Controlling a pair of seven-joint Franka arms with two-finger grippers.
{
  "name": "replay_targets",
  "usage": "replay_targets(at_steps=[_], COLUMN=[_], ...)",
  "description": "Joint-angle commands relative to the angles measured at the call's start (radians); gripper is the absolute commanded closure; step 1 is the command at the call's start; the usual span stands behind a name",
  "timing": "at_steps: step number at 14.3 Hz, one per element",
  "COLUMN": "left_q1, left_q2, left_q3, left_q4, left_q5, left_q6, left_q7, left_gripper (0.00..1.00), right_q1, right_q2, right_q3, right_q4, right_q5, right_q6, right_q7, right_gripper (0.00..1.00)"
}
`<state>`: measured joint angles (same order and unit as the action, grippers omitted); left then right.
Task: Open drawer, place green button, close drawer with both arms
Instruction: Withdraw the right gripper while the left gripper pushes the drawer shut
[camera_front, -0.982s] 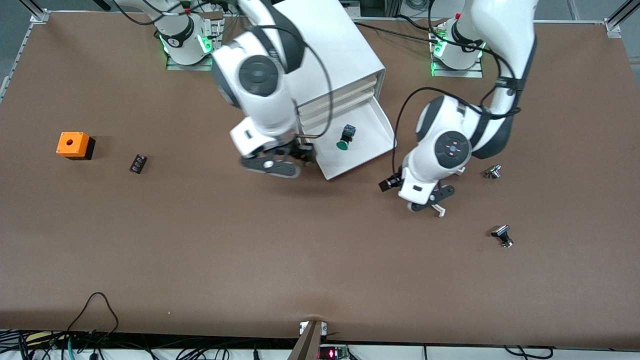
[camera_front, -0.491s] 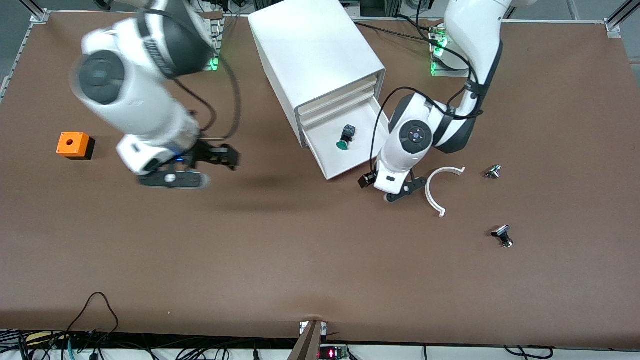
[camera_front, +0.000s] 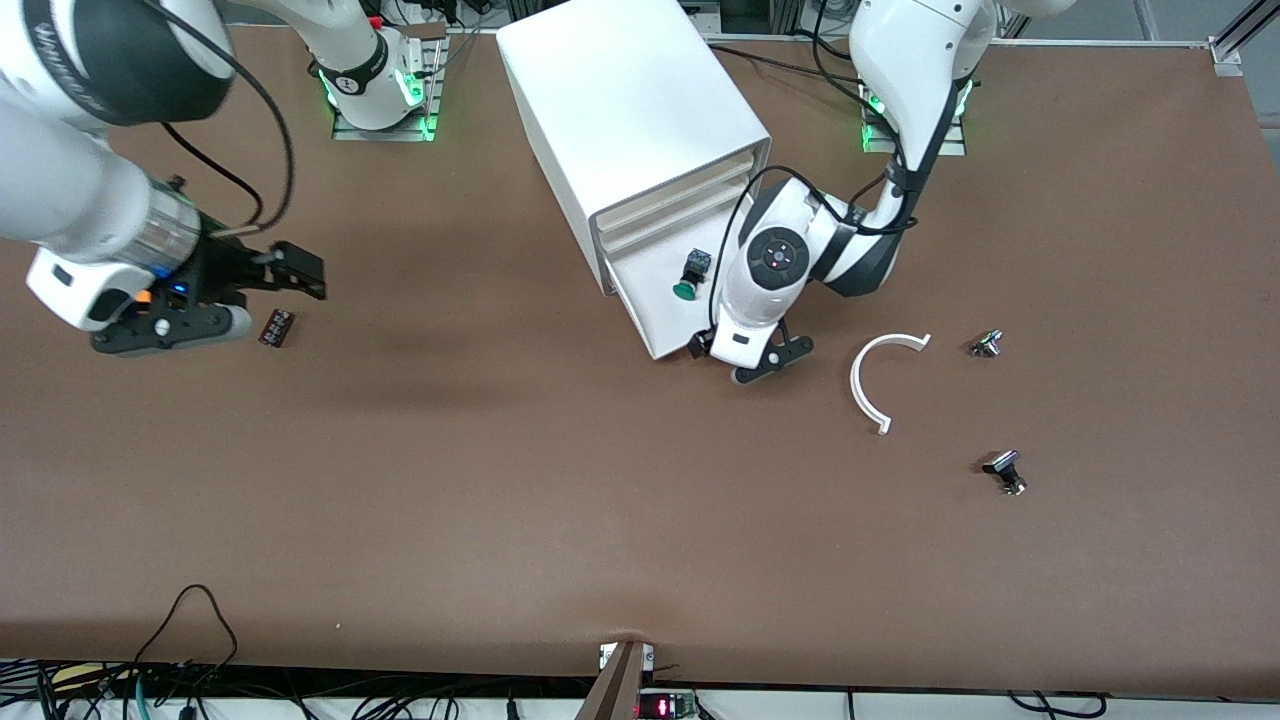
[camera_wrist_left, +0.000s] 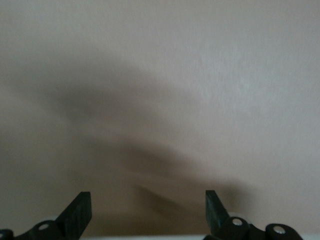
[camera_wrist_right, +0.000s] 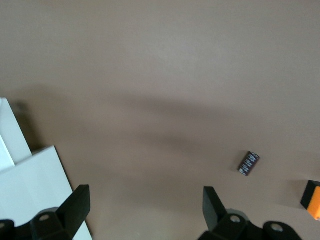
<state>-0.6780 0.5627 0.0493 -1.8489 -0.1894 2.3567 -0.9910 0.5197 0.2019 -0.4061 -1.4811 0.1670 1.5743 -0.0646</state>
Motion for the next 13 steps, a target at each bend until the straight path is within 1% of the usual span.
replay_targets(at_steps=[1,3,4,5,7,9,11,13], left_q1=[-0.041,-0.064,-0.078,-0.084,-0.118,-0.144,-0.167,-0.190], left_q2=[-0.015,-0.015,-0.015,-0.020,-0.027,-0.029,-0.029,-0.041], left_q3=[0.011,0.011,0.011,0.009,0.009,0.007,0.007,0.004], left_q4=[-0.032,-0.035,-0.042,-0.047,-0.055,-0.058,-0.072,-0.102], left_q5=[0.031,0.031,0.031,0.031,0.031,0.031,0.031,0.031], left_q6=[0.013,0.013,0.013,0.013,0.013,0.006,0.004,0.004], left_q7=[-0.054,-0.076,-0.096,-0.109,-0.145,-0.181,-0.199,-0.199], left_gripper=[0.00,0.00,0.00,0.00,0.00,0.00,0.00,0.00], right_q1=[-0.044,-0.137,-0.194,-0.234,-0.268,-0.309,-0.314,-0.314], right_q2=[-0.111,-0.144,-0.151,-0.154,-0.192,-0.222,-0.225,-0.226], right_q3=[0.007,0.056,0.105,0.139,0.164,0.219,0.230,0.236], right_q4=[-0.122,-0.145,-0.148,-0.148,-0.192,-0.234,-0.237,-0.225], right_q5=[-0.010,-0.036,-0.047,-0.061,-0.093,-0.119,-0.141,-0.141], right_q6=[0.006,-0.002,-0.007,-0.014,-0.001,0.024,0.029,0.023], right_q7=[-0.101,-0.197,-0.239,-0.265,-0.290,-0.294,-0.294,-0.297], right_gripper=[0.00,0.00,0.00,0.00,0.00,0.00,0.00,0.00])
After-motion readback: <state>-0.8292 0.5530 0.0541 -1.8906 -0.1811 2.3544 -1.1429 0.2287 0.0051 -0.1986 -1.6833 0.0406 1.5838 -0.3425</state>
